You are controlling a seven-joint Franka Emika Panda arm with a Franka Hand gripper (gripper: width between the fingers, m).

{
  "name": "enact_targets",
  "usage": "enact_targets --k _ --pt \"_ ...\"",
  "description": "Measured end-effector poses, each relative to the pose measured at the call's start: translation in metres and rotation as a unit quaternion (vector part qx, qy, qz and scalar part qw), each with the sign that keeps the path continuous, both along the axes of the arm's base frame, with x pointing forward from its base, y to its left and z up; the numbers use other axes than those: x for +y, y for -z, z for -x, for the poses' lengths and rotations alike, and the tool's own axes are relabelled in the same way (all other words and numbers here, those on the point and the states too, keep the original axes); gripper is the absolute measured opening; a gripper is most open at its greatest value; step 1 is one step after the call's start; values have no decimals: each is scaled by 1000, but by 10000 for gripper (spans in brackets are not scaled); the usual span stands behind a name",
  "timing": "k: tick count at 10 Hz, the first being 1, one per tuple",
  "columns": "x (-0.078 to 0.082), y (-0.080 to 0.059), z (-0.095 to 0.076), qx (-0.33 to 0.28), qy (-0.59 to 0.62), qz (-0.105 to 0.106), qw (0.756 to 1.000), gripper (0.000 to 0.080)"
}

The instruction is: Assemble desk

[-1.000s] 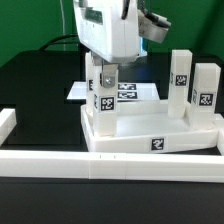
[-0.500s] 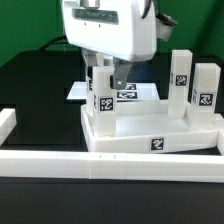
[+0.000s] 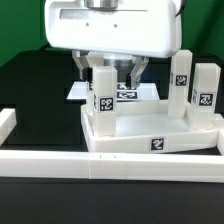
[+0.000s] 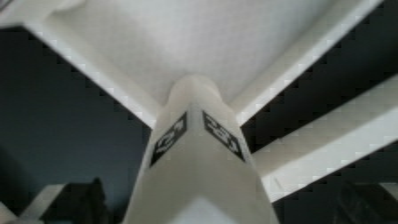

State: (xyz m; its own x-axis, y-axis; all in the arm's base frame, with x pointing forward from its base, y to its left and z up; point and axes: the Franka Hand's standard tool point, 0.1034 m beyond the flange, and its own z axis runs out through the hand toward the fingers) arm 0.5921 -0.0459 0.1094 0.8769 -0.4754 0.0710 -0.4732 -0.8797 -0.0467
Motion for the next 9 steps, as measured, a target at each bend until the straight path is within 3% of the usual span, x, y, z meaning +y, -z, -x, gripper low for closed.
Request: enact_targets --k 4,9 --pt "-3 0 0 1 -186 22 982 649" --pt "-8 0 0 3 -319 41 947 649"
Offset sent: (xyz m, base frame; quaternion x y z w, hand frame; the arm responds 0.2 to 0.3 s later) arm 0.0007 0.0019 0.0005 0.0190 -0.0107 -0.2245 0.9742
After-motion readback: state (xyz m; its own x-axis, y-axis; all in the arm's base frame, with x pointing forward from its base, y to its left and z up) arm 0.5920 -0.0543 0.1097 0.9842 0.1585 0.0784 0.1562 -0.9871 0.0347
